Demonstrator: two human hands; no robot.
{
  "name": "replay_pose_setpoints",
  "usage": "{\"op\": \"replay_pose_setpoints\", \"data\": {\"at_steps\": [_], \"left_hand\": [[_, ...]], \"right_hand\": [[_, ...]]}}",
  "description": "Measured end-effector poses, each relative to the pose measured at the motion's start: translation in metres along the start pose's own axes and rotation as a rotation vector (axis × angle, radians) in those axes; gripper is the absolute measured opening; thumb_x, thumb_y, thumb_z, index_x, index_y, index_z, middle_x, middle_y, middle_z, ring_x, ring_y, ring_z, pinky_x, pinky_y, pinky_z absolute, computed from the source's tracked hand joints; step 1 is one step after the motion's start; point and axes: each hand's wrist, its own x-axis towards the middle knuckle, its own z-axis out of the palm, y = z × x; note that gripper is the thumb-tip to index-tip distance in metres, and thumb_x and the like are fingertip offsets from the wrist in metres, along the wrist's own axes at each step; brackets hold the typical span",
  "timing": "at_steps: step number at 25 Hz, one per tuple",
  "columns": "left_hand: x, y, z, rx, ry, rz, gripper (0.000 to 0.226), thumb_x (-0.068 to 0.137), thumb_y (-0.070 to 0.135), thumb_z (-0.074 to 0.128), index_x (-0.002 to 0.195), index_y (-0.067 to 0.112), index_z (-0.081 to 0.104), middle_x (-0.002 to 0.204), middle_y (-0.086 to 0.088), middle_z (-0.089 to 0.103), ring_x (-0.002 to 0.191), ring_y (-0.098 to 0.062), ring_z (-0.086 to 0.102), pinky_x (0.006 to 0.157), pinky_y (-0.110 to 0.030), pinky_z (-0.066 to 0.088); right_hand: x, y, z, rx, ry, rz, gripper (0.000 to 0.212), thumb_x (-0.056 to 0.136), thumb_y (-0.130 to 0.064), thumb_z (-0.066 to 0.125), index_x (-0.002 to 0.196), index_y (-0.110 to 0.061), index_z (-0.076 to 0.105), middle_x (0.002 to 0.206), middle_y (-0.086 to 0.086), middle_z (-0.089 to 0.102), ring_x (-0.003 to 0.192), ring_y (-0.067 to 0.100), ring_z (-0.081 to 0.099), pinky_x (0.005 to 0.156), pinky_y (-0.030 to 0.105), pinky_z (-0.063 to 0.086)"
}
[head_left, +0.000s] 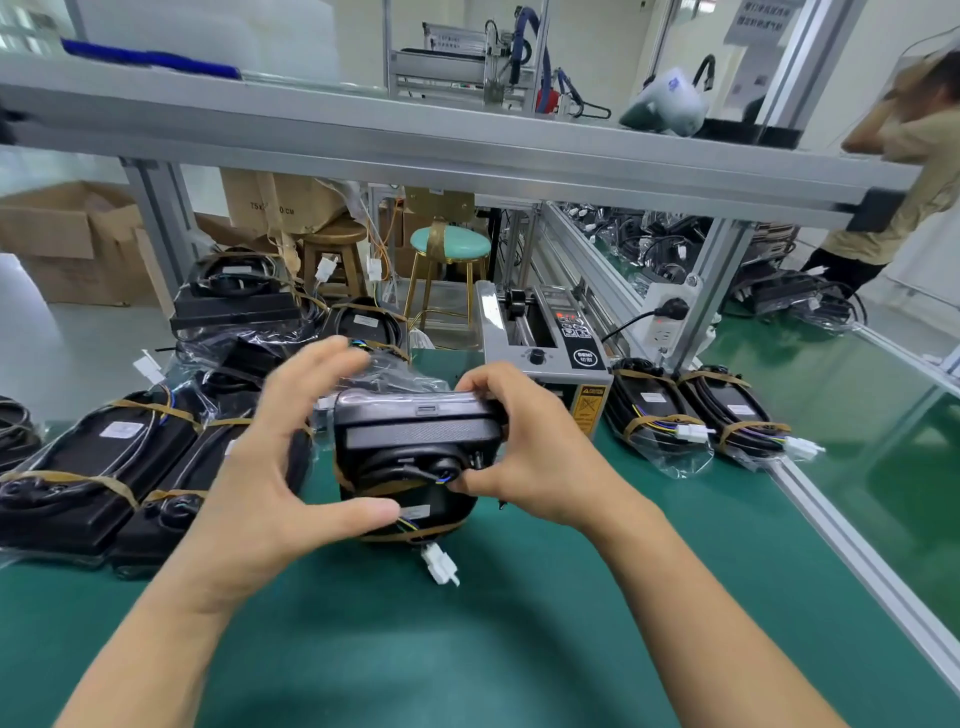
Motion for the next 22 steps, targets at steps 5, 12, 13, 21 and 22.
{"op": "replay_pose_setpoints", "data": {"at_steps": [5,12,13,21,22], "left_hand": [[0.004,0.007,0.011,0.194,-0.02,-0.027,0.071,0.048,0.041,0.084,0.115,0.035,0.062,0.122,0.016,0.057,0.116,-0.002,0.053,0.096,-0.007,0.035],[0.0,0.002,0.017,0.28,0.113,-0.085,0.064,0.037,0.05,0.091,0.092,0.054,0.059,0.102,0.029,0.062,0.092,0.012,0.056,0.079,0.003,0.034],[0.001,0.003,0.018,0.283,0.146,-0.083,0.058,0.039,0.051,0.086,0.09,0.057,0.059,0.101,0.03,0.062,0.09,0.014,0.055,0.078,0.004,0.033],[-0.001,0.003,0.037,0.333,0.142,-0.065,0.057,0.045,0.045,0.082,0.099,0.041,0.064,0.098,0.023,0.062,0.092,0.004,0.058,0.084,-0.013,0.042],[-0.001,0.003,0.038,0.34,0.144,-0.061,0.057,0.046,0.044,0.082,0.1,0.039,0.065,0.098,0.023,0.062,0.092,0.004,0.058,0.084,-0.014,0.042]], "right_hand": [[0.004,-0.001,0.02,-0.023,0.027,-0.106,0.054,0.062,0.0,0.075,0.107,-0.017,0.051,0.104,-0.005,0.047,0.091,0.011,0.048,0.078,0.023,0.042],[-0.022,0.022,0.036,0.129,0.098,0.052,0.076,0.069,-0.005,0.07,0.135,-0.028,0.041,0.136,-0.009,0.042,0.129,0.005,0.04,0.108,0.016,0.03],[-0.029,0.029,0.036,0.176,0.197,0.202,0.065,0.072,-0.005,0.067,0.13,-0.028,0.049,0.133,-0.006,0.049,0.126,0.006,0.045,0.104,0.016,0.034],[-0.008,0.06,0.022,0.369,0.75,0.761,0.023,0.086,-0.016,0.062,0.087,0.007,0.063,0.1,0.022,0.063,0.096,0.033,0.057,0.08,0.035,0.05],[-0.003,0.059,0.023,0.366,0.754,0.775,0.023,0.086,-0.017,0.063,0.084,0.005,0.065,0.097,0.021,0.065,0.094,0.034,0.06,0.074,0.034,0.053]]}}
